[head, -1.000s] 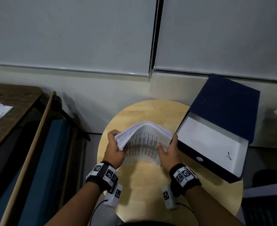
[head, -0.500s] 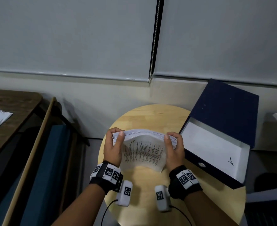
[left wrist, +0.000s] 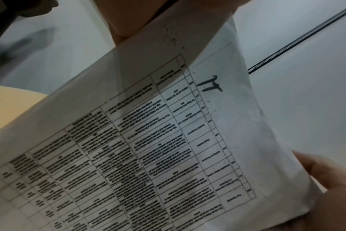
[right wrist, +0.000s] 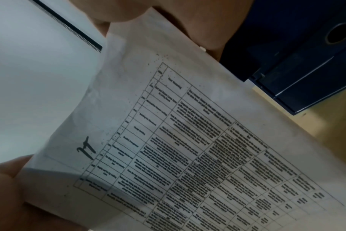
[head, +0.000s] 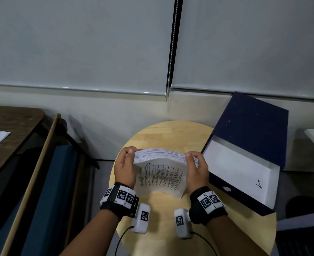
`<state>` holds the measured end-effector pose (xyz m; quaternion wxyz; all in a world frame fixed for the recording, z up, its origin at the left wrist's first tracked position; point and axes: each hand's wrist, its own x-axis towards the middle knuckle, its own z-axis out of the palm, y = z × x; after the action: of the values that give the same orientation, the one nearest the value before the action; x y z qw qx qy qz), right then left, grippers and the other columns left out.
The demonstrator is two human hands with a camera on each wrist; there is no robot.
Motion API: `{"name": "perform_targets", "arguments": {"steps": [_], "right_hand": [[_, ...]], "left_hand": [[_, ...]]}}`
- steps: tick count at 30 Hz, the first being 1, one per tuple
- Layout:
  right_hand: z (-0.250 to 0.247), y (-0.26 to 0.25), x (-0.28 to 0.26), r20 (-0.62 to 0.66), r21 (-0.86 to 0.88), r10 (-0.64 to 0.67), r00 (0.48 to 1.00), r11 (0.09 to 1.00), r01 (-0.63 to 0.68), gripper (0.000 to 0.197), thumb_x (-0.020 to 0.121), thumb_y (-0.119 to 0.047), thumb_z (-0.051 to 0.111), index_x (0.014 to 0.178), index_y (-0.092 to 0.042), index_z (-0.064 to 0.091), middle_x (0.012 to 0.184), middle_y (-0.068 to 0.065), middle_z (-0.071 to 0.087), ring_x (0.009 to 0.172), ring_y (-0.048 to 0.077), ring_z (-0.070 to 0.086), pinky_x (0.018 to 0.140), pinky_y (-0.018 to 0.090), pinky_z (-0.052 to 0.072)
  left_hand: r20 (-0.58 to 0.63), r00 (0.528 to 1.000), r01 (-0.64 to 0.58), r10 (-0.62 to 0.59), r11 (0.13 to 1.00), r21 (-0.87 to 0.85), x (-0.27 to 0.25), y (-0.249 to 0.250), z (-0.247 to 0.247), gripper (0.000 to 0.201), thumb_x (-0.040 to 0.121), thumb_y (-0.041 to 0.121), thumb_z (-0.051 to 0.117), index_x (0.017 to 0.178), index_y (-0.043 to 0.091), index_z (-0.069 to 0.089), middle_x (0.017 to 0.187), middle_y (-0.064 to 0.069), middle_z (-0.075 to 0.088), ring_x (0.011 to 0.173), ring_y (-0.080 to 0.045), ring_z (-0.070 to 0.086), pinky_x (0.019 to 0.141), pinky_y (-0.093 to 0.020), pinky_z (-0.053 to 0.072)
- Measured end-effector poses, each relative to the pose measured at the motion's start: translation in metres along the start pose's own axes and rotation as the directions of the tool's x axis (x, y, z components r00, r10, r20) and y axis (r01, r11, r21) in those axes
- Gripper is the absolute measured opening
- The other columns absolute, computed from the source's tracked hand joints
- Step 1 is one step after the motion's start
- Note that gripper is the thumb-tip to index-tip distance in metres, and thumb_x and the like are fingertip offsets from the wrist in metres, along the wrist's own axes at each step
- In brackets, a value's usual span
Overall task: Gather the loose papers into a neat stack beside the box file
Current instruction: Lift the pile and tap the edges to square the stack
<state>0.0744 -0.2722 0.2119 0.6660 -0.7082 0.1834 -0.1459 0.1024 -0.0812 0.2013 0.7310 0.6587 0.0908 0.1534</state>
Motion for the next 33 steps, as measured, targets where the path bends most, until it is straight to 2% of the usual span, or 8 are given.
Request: {"name": "perform_targets", "arguments": {"steps": [7, 9, 11, 16, 22, 27, 30, 33], "right_hand": [[-0.001, -0.005, 0.001, 0.015, -0.006, -0.045, 0.999, 0.999, 0.045, 0.019, 0.078, -0.05, 0.054, 0.081, -0.033, 0.062, 0.091, -0.006, 0.068, 0.095, 0.028, 0.065, 0.089, 0.054, 0.053], [-0.004, -0.003, 0.002, 0.061, -0.009, -0.072, 0.996, 0.997, 0.073, 0.024, 0.078, -0.053, 0.059, 0.091, -0.033, 0.061, 0.098, -0.008, 0.067, 0.1, 0.024, 0.064, 0.092, 0.051, 0.052], [-0.009, 0.0, 0.003, 0.14, -0.019, -0.1, 0.985, 0.994, 0.104, 0.031, 0.072, -0.045, 0.068, 0.099, -0.034, 0.058, 0.104, -0.011, 0.064, 0.105, 0.02, 0.062, 0.094, 0.044, 0.051], [-0.018, 0.001, 0.009, 0.217, -0.132, -0.052, 0.975, 0.988, 0.082, 0.044, 0.076, 0.001, 0.064, 0.102, -0.033, 0.055, 0.106, -0.006, 0.063, 0.1, 0.021, 0.065, 0.086, 0.047, 0.057], [-0.025, -0.004, 0.007, 0.231, -0.219, -0.239, 0.943, 0.932, 0.29, 0.057, 0.075, -0.006, 0.063, 0.125, -0.029, 0.048, 0.129, -0.006, 0.056, 0.121, 0.015, 0.055, 0.101, 0.048, 0.049], [0.003, -0.054, -0.013, 0.468, -0.537, -0.592, 0.655, 0.398, 0.744, 0.068, 0.08, -0.03, 0.059, 0.142, -0.007, 0.041, 0.158, 0.01, 0.028, 0.15, 0.027, 0.019, 0.121, 0.048, 0.022], [0.043, -0.066, -0.033, 0.689, -0.52, -0.454, 0.565, 0.233, 0.821, 0.079, 0.086, -0.044, 0.05, 0.152, -0.01, 0.024, 0.165, 0.008, 0.006, 0.153, 0.025, -0.003, 0.124, 0.047, 0.0], [0.065, -0.048, -0.038, 0.815, -0.523, -0.226, 0.534, 0.11, 0.845, 0.084, 0.088, -0.056, 0.041, 0.155, -0.012, 0.015, 0.166, 0.007, 0.002, 0.152, 0.023, -0.012, 0.121, 0.056, 0.006]], "left_hand": [[0.032, 0.999, 0.023, -0.02, 0.994, -0.109, 0.0, 0.005, 0.003, 0.026, 0.096, 0.028, 0.041, 0.094, 0.011, 0.06, 0.095, -0.013, 0.07, 0.09, -0.021, 0.065, 0.082, -0.035, 0.047], [0.147, 0.989, 0.011, 0.008, 0.991, -0.131, 0.002, -0.001, -0.007, 0.04, 0.085, 0.047, 0.055, 0.108, 0.014, 0.054, 0.109, -0.011, 0.067, 0.104, -0.025, 0.061, 0.092, -0.036, 0.047], [0.289, 0.956, -0.011, 0.04, 0.995, -0.1, 0.005, -0.014, -0.021, 0.062, 0.068, 0.039, 0.075, 0.118, 0.019, 0.044, 0.117, -0.005, 0.059, 0.109, -0.017, 0.058, 0.092, -0.032, 0.049], [0.402, 0.916, -0.036, -0.013, 0.993, 0.113, 0.015, -0.026, -0.033, 0.053, 0.056, 0.028, 0.081, 0.1, 0.036, 0.051, 0.096, 0.017, 0.059, 0.087, -0.007, 0.058, 0.074, -0.028, 0.051], [0.391, 0.919, 0.01, -0.059, 0.992, 0.126, 0.025, -0.013, -0.015, 0.039, 0.058, 0.011, 0.079, 0.086, 0.02, 0.053, 0.077, 0.012, 0.059, 0.067, 0.001, 0.055, 0.061, -0.015, 0.046], [0.406, 0.911, 0.036, -0.074, 0.994, 0.102, 0.031, -0.019, -0.016, 0.037, 0.056, 0.013, 0.082, 0.076, 0.027, 0.055, 0.07, 0.015, 0.06, 0.065, -0.002, 0.053, 0.059, -0.017, 0.045], [0.395, 0.917, 0.045, -0.059, 0.998, 0.046, 0.028, -0.016, -0.014, 0.039, 0.053, 0.015, 0.079, 0.082, 0.007, 0.054, 0.072, 0.008, 0.061, 0.066, -0.004, 0.055, 0.06, -0.018, 0.046], [0.391, 0.919, 0.032, -0.051, 0.998, 0.053, 0.027, -0.012, -0.013, 0.027, 0.064, 0.013, 0.071, 0.086, 0.004, 0.058, 0.075, 0.005, 0.068, 0.071, -0.004, 0.061, 0.068, -0.022, 0.052]]}}
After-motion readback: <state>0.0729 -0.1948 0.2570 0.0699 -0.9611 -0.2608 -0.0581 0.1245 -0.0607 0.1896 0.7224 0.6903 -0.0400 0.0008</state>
